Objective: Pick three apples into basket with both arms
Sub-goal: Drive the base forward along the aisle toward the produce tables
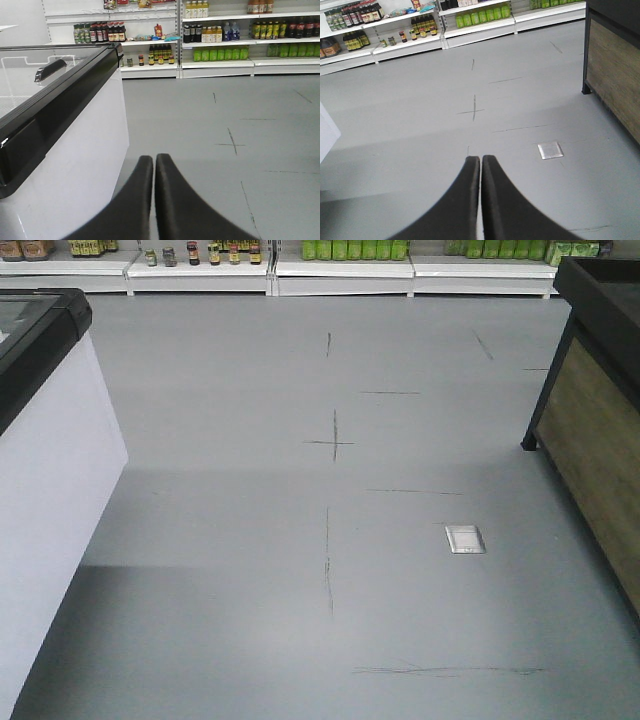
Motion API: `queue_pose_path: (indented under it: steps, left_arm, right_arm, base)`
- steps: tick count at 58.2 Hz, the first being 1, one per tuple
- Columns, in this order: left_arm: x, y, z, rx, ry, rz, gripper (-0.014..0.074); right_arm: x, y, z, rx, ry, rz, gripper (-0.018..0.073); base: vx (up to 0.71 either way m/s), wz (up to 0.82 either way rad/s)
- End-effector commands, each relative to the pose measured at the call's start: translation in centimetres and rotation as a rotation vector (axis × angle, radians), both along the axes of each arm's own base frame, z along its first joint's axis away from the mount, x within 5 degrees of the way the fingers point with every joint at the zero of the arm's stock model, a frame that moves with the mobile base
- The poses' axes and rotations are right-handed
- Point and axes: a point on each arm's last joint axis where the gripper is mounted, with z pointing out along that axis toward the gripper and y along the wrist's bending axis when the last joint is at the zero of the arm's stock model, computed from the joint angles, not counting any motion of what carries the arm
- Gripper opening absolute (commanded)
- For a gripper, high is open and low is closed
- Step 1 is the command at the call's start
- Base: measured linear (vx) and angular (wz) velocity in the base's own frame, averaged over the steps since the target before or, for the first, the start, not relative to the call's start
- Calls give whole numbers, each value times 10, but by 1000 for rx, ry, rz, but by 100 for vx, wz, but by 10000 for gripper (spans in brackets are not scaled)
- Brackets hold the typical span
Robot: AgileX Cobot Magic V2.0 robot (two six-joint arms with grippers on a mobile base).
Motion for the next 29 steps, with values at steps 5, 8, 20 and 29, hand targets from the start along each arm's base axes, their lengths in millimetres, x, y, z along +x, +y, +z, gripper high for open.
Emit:
queue_pose_path:
  steps: [5,8,20,29]
  left_arm:
    - [0,0,15,5,-88,0,-6]
    - [0,0,15,5,-88,0,-6]
    - [0,0,15,5,-88,0,-6]
    - [0,0,15,5,-88,0,-6]
  right_arm:
    - [1,1,3,-4,-71,12,-5]
    - [1,1,3,-4,-71,12,-5]
    - [1,1,3,-4,-71,12,-5]
    - [1,1,3,-4,-71,12,-5]
  base:
    - [0,0]
    - [0,0]
    - [0,0]
    - [0,0]
